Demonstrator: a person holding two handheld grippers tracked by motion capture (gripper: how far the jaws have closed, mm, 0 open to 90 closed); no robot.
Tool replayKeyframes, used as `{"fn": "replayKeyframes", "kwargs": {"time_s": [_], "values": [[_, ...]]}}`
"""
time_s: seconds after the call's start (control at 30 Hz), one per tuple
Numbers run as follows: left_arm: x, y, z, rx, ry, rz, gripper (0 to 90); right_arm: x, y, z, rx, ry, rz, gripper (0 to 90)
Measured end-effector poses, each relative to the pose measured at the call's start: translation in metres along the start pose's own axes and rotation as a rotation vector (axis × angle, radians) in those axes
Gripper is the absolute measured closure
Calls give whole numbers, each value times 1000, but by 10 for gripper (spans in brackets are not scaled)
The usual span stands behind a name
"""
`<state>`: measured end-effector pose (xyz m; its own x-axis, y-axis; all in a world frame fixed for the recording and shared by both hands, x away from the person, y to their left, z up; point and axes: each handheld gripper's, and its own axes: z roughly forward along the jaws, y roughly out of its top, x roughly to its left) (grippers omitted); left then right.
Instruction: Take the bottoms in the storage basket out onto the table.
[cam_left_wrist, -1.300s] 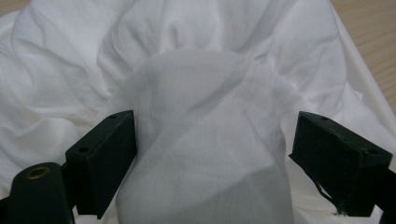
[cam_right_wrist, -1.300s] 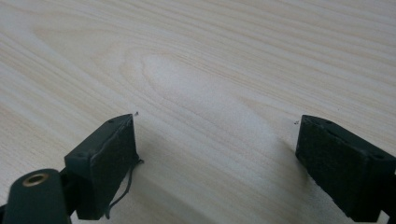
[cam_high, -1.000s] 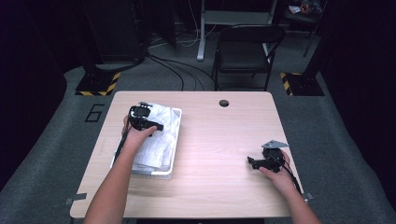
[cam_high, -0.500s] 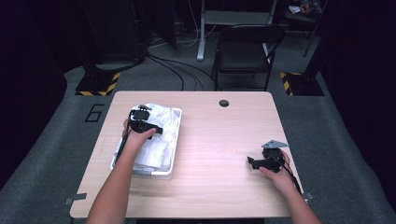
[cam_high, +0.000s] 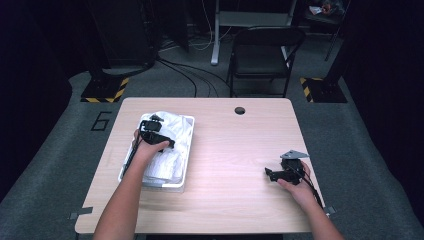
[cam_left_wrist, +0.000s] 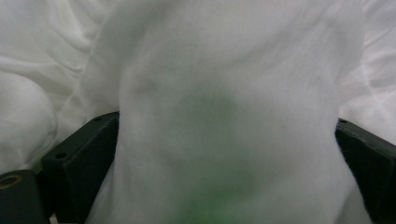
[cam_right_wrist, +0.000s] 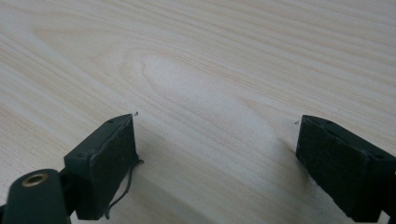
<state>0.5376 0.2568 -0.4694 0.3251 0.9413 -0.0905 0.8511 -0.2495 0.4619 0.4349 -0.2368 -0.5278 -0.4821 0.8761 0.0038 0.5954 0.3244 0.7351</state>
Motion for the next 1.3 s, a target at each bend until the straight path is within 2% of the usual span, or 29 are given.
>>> {"fn": "replayKeyframes", "kwargs": {"time_s": [0.1, 0.33, 0.57, 0.63, 0.67, 0.7, 0.83, 0.9, 1.07, 1.3], "values": [[0, -2, 2, -8, -2, -3, 37, 0, 0, 0, 0, 0, 0, 116], [4, -8, 5, -29, -36, -12, 36, 0, 0, 0, 0, 0, 0, 115], [0, -8, 10, -6, -6, 44, 24, 0, 0, 0, 0, 0, 0, 115], [-1, -8, 11, -2, -2, 47, 26, 0, 0, 0, 0, 0, 0, 116], [-2, -9, 12, -3, 1, 32, 27, 0, 0, 0, 0, 0, 0, 116], [-2, -9, 12, 0, 8, 52, 27, 0, 0, 0, 0, 0, 0, 116], [-5, -8, 14, 18, 30, 80, 40, 0, 0, 0, 0, 0, 0, 116], [-6, -9, 15, 16, 43, 87, 63, 0, 0, 0, 0, 0, 1, 115], [-7, -10, 14, 17, 41, 101, 148, 0, 0, 0, 0, 0, 0, 116], [-8, -10, 9, 13, 48, 117, 317, 0, 0, 0, 0, 0, 0, 116]]}}
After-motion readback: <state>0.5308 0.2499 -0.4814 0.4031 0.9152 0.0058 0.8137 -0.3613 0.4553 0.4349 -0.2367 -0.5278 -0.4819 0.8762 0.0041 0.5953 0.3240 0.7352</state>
